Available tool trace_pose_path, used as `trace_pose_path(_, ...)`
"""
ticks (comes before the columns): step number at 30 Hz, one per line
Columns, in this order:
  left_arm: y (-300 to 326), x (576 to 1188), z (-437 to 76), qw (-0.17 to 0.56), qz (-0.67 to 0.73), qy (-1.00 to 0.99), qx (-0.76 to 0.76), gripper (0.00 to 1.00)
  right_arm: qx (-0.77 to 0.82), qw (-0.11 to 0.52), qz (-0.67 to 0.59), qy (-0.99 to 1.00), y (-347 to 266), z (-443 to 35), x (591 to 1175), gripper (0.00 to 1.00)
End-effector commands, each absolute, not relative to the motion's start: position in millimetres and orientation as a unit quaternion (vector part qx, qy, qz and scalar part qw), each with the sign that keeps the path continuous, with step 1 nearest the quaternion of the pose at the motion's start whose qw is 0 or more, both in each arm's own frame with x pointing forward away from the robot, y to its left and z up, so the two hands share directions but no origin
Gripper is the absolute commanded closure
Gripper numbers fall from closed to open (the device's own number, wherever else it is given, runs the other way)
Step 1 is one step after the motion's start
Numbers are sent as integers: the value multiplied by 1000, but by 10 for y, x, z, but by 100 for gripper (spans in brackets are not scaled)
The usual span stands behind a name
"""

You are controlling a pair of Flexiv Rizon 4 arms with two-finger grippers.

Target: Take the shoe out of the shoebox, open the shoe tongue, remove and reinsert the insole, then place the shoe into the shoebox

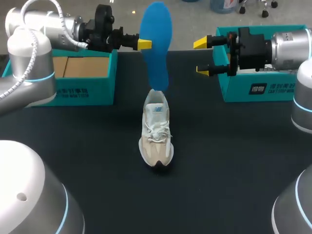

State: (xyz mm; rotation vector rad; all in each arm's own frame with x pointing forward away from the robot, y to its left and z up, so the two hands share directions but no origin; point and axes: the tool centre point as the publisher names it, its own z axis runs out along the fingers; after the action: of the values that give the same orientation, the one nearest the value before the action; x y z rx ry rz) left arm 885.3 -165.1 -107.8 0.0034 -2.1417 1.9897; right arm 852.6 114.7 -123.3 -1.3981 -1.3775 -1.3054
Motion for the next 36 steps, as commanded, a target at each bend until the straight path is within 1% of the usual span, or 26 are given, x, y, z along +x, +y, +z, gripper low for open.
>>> trace_pose_path(1,-1707,8821,-1069,-14,667,-738,-100,100,-548,382,-512,-540,1164,-1241,8536,0)
trace_pose_path(2,-1715,8826,-1071,-54,656,-741,-136,100,-548,382,-512,-540,1164,-1241,8536,0)
trace_pose_path(3,-1718,8823,-1067,-66,659,-737,-135,100,-548,382,-512,-540,1164,-1241,8536,0)
trace_pose_path(4,-1716,8841,-1055,-109,656,-730,-156,100,-548,382,-512,-540,1164,-1241,8536,0)
trace_pose_path(6,-1706,8862,-1033,-145,667,-708,-180,100,-548,382,-512,-540,1164,-1241,8536,0)
trace_pose_path(20,-1706,8862,-1033,-145,667,-708,-180,100,-548,382,-512,-540,1164,-1241,8536,0)
trace_pose_path(22,-1705,8891,-1051,-215,625,-706,-255,100,-548,382,-512,-540,1164,-1241,8536,0)
trace_pose_path(23,-1708,8899,-1054,-229,627,-697,-263,100,-548,382,-512,-540,1164,-1241,8536,0)
trace_pose_path(26,-1698,8938,-1075,-291,588,-670,-347,100,-548,382,-512,-540,1164,-1241,8536,0)
trace_pose_path(29,-1692,8984,-1080,-358,578,-623,-387,100,-548,382,-512,-540,1164,-1241,8536,0)
trace_pose_path(33,-1667,9031,-1072,-411,581,-585,-389,100,-548,382,-512,-540,1164,-1241,8536,0)
trace_pose_path(36,-1667,9031,-1072,-411,581,-585,-389,100,-548,382,-512,-540,1164,-1241,8536,0)
